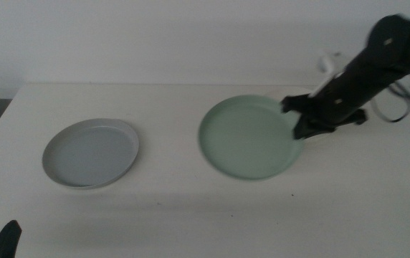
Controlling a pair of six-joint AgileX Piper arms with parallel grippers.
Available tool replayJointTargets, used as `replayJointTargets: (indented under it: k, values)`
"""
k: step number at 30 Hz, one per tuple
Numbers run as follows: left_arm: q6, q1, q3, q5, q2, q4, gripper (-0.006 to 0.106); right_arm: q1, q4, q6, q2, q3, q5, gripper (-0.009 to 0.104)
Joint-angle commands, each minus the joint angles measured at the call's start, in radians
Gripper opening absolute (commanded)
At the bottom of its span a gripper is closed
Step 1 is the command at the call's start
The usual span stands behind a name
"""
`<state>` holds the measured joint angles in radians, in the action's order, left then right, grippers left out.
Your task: Stack the three bowls on top of each other.
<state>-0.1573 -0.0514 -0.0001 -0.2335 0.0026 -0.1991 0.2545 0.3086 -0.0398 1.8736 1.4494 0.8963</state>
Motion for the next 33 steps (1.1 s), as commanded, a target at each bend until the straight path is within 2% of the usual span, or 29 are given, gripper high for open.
replayJointTargets:
  k: [1,6,11,21,24,27,33]
  values:
    - [-0.003,0.002,0.000,0.013,-0.003,-0.001,0.094,0.044,0.008,0.000,0.027,0.010,-0.039,-0.003]
    - [-0.003,0.002,0.000,0.013,-0.003,-0.001,0.094,0.095,0.014,-0.020,0.090,0.010,-0.077,-0.003]
    - [-0.003,0.002,0.000,0.013,-0.003,-0.001,0.094,0.099,0.034,-0.020,0.136,0.010,-0.081,-0.003]
    - [-0.001,0.002,0.000,0.013,-0.003,-0.001,0.094,0.099,0.032,-0.016,0.169,0.010,-0.089,0.000]
    - [-0.001,0.002,0.000,0.013,-0.003,-0.001,0.094,0.099,0.032,-0.016,0.169,0.010,-0.089,0.007]
    - [-0.001,0.002,0.000,0.013,-0.003,-0.001,0.094,0.099,0.032,-0.016,0.169,0.010,-0.089,0.020]
    - [-0.001,0.002,0.000,0.013,-0.003,-0.001,0.094,0.083,0.017,-0.014,0.103,0.052,-0.077,0.058]
